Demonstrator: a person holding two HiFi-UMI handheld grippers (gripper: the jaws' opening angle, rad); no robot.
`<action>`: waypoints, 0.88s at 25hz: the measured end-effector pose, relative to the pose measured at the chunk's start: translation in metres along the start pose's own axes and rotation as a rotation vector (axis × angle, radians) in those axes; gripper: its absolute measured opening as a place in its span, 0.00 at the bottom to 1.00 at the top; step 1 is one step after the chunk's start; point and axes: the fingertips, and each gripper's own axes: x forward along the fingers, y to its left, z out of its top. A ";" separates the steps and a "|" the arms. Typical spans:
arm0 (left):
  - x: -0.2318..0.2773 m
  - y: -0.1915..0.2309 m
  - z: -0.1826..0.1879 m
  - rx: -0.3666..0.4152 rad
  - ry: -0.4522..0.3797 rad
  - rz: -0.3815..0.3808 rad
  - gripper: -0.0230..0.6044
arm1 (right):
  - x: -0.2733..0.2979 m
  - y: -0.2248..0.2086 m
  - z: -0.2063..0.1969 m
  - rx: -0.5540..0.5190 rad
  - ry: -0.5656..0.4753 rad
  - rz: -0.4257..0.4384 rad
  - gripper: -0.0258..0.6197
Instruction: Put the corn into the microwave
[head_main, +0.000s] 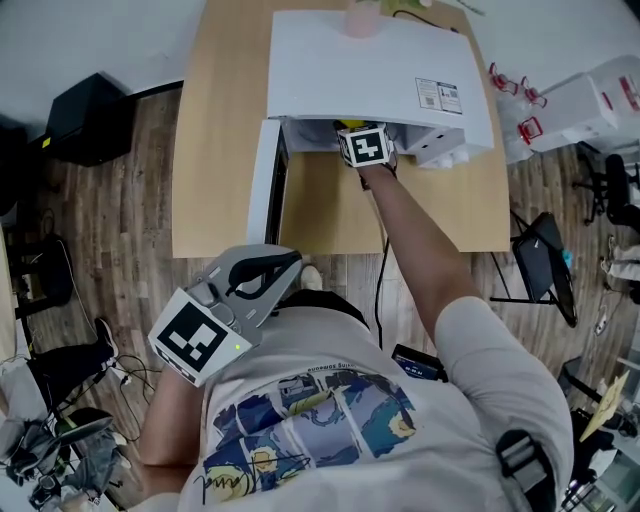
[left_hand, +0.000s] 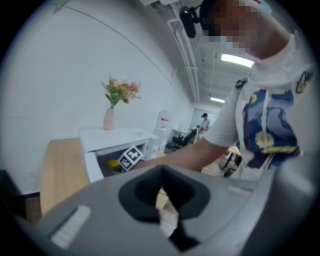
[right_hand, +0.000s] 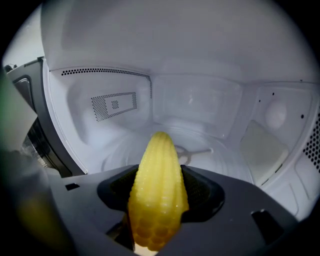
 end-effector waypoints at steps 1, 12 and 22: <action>0.000 0.001 -0.001 -0.003 -0.001 0.002 0.05 | 0.001 0.000 0.000 0.007 -0.003 0.002 0.43; -0.004 0.003 -0.004 -0.018 -0.003 0.004 0.05 | 0.000 -0.002 -0.001 0.032 -0.020 0.009 0.43; -0.010 -0.002 -0.007 -0.003 0.000 -0.046 0.05 | -0.018 0.002 -0.001 0.061 -0.046 0.037 0.45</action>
